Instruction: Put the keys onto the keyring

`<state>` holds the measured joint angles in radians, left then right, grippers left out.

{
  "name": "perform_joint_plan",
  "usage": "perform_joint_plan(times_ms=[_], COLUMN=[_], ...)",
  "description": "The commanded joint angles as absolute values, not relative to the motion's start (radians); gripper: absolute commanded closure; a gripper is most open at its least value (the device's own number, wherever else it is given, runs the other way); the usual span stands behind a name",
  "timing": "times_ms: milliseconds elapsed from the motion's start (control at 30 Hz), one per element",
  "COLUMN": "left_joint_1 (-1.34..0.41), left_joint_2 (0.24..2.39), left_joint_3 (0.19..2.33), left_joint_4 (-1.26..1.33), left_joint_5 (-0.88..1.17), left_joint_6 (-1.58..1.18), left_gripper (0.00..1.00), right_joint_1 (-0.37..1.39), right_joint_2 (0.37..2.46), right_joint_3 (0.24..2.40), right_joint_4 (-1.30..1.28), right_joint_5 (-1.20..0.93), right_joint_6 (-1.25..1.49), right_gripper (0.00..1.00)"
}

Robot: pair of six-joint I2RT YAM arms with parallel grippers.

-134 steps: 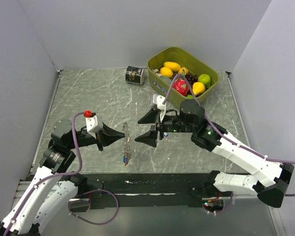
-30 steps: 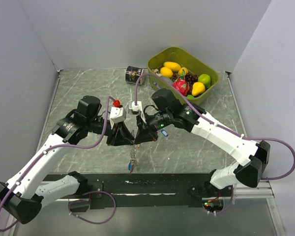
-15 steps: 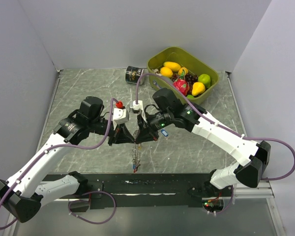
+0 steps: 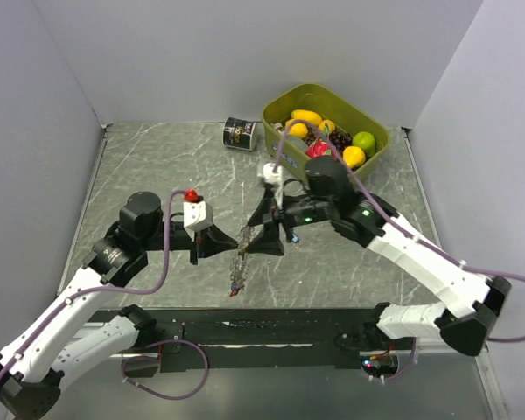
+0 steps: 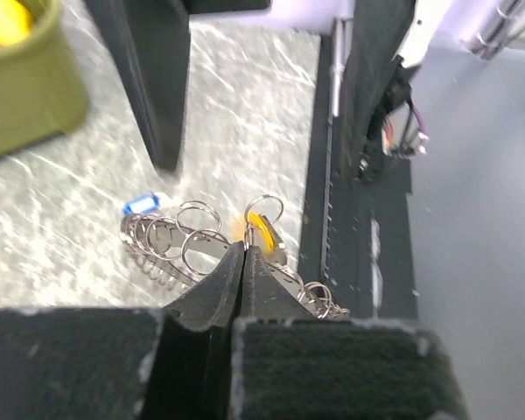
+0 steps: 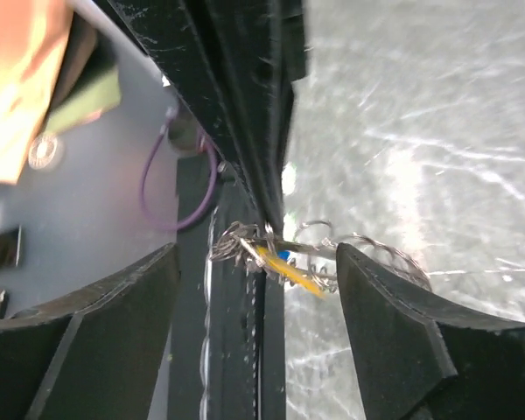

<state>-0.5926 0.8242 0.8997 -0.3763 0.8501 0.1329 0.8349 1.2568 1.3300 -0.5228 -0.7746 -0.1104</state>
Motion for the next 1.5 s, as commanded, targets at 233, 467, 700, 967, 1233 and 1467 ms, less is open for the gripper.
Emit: perform_joint_plan(times_ms=[233, 467, 700, 967, 1233, 1467], left_joint_1=[-0.598, -0.598, -0.598, -0.598, -0.598, -0.598], left_joint_2=[0.677, 0.653, 0.673, 0.667, 0.663, 0.647], left_joint_3=[0.749, 0.735, 0.75, 0.747, 0.753, 0.749], left_joint_4=[0.099, 0.111, 0.072, 0.066, 0.061, 0.066], left_joint_5=[0.746, 0.68, 0.683, 0.683, 0.686, 0.68], left_joint_6=[-0.107, -0.12, -0.092, -0.094, -0.094, -0.098], left_gripper=[0.99, 0.99, 0.99, 0.99, 0.99, 0.99], right_joint_1=[0.729, 0.778, 0.854, 0.862, 0.862, 0.862], right_joint_2=[1.126, 1.177, 1.253, 1.255, 1.255, 1.229], right_joint_3=[1.246, 1.327, 1.431, 1.44, 1.411, 1.378], right_joint_4=[-0.278, -0.379, -0.505, -0.522, -0.5, -0.466], right_joint_5=[-0.825, -0.681, -0.5, -0.456, -0.497, -0.511], right_joint_6=[0.094, 0.133, 0.153, 0.16, 0.158, 0.156], right_gripper=[0.32, 0.42, 0.49, 0.61, 0.92, 1.0])
